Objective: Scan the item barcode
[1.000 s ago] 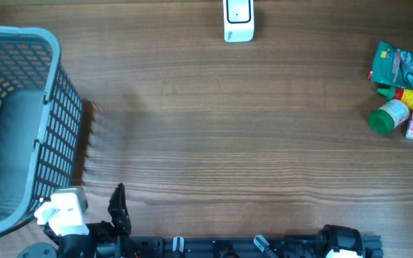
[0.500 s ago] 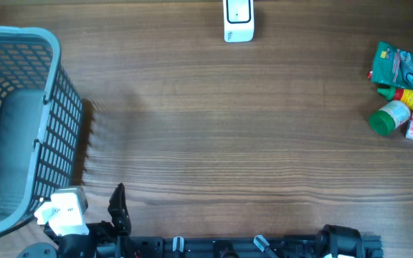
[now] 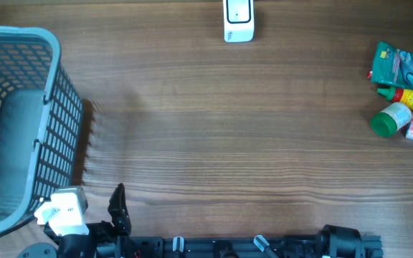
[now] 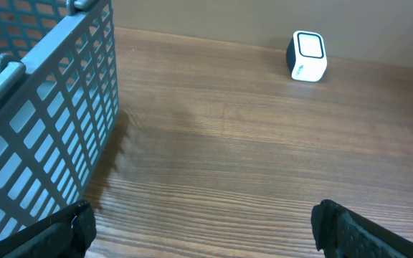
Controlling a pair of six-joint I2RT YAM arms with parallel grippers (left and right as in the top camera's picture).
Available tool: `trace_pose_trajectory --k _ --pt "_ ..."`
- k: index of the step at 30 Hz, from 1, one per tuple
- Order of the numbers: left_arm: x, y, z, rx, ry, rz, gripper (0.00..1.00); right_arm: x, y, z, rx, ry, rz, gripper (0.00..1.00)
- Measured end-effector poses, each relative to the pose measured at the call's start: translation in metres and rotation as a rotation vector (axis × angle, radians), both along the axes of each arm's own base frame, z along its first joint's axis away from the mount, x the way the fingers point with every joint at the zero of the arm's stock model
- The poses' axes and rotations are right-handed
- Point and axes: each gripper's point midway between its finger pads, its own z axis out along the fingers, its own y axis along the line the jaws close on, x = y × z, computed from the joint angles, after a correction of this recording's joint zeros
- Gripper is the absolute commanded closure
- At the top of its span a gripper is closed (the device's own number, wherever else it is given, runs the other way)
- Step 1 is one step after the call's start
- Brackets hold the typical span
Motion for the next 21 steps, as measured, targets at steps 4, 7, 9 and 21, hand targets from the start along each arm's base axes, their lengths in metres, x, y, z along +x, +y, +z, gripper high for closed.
trace_pose_trajectory --k 4,7,9,21 --pt "0.0 0.0 0.0 0.0 0.0 0.0 0.0 0.031 -0.013 -0.023 0.173 0.084 0.117 0.0" --pt "0.0 0.0 0.0 0.0 0.0 0.0 0.0 0.053 -0.025 -0.048 0.323 0.163 0.176 0.0" --pt "0.0 0.0 0.0 0.0 0.0 0.0 0.0 0.068 -0.031 -0.069 0.39 0.239 0.175 0.0" --pt "0.0 0.0 0.0 0.0 0.001 0.0 0.0 0.234 -0.048 -0.199 0.515 0.664 0.181 0.0"
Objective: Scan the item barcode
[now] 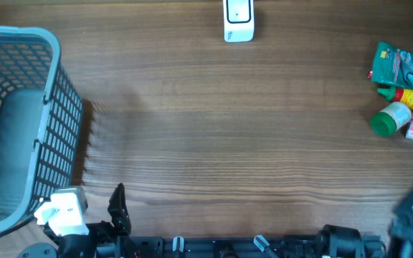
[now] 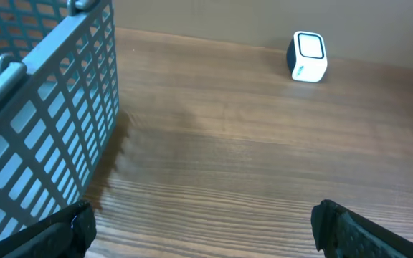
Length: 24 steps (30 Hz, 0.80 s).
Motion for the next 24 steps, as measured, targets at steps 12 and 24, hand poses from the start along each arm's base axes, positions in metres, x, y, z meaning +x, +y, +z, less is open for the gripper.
trace_pose_trajectory --k 12,24 --pt "0.0 0.0 0.0 0.0 -0.001 0.0 0.0 0.105 0.033 -0.092 -0.018 -0.004 0.27 0.0" --pt "0.0 0.0 0.0 0.0 0.0 0.0 0.0 0.13 0.034 -0.158 -0.001 0.031 0.255 0.0"
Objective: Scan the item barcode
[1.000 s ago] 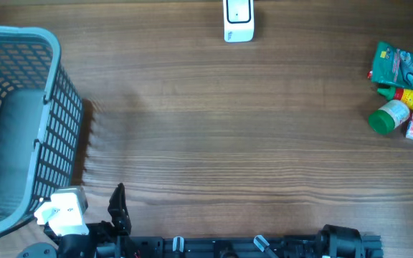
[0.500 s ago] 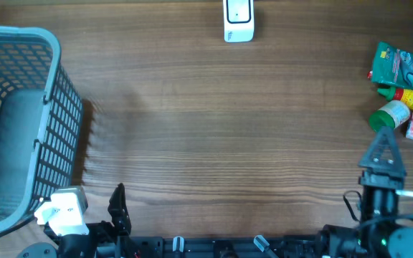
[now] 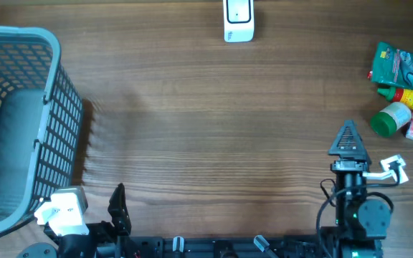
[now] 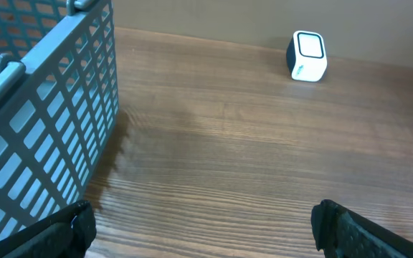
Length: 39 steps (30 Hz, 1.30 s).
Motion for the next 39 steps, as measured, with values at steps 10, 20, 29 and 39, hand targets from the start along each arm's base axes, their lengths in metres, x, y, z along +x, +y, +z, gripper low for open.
trace_pose_trajectory --k 10,20,29,39 --pt "0.0 0.0 0.0 0.0 0.0 0.0 0.0 0.005 0.001 -0.036 -0.056 0.1 0.002 0.0" --pt "0.0 0.0 0.0 0.0 0.0 0.0 0.0 0.006 0.019 -0.039 -0.664 0.133 0.08 0.0" --pt "0.0 0.0 0.0 0.0 0.0 0.0 0.0 0.005 0.024 -0.039 -0.879 0.13 0.09 0.0" --pt "0.0 0.0 0.0 0.0 0.0 0.0 0.0 0.005 0.03 -0.039 -0.904 0.119 0.113 0.0"
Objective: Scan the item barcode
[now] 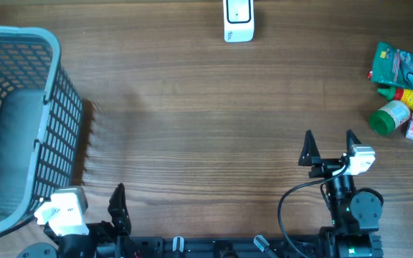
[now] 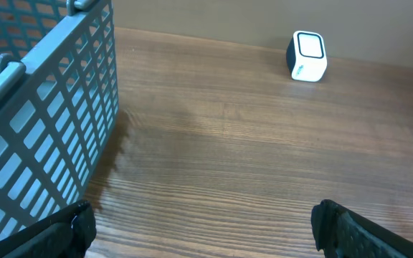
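Several items lie at the table's right edge: a green packet [image 1: 405, 66], a red and yellow bottle, a green-capped container [image 1: 391, 118] and a small pink box. A white barcode scanner [image 1: 238, 20] stands at the far edge, also seen in the left wrist view [image 2: 307, 56]. My right gripper [image 1: 329, 140] is open and holds nothing, a short way left of and nearer than the green-capped container. My left gripper [image 2: 205, 229] is open over bare wood at the near left, beside the basket.
A blue-grey mesh basket [image 1: 20, 122] fills the left end of the table, and its wall [image 2: 49, 107] rises close to my left fingers. The wooden table [image 1: 206, 129] runs between the basket and the items.
My right gripper's fingers stood together, pointing at the items; now they are spread wide apart and the gripper sits slightly further left. The left arm and all items are unchanged.
At first the right arm was out of view. Then it showed as a blur at the lower right corner. Then it stood near the items with fingers together, and now it is open there. The left gripper stayed open by the basket.
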Controlling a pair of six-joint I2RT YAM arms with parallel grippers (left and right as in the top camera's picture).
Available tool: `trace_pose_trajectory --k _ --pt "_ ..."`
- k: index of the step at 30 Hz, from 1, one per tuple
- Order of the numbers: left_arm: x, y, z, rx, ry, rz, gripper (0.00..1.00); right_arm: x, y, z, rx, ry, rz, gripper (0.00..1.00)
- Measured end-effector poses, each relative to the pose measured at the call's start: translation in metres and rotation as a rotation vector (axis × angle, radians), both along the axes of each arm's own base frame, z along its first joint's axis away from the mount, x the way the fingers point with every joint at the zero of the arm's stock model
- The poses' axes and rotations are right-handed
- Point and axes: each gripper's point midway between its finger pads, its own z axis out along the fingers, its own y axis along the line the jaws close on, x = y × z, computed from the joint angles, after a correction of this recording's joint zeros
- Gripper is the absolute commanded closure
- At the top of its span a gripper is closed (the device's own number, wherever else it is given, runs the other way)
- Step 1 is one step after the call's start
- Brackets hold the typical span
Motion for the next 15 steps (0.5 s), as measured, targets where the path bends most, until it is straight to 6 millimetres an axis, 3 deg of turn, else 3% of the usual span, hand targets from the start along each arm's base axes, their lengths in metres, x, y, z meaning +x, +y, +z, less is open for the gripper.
trace_pose_trajectory --k 15 --pt "0.0 0.0 -0.0001 0.0 0.0 0.0 0.0 0.0 0.0003 0.0 -0.008 -0.001 0.001 0.0"
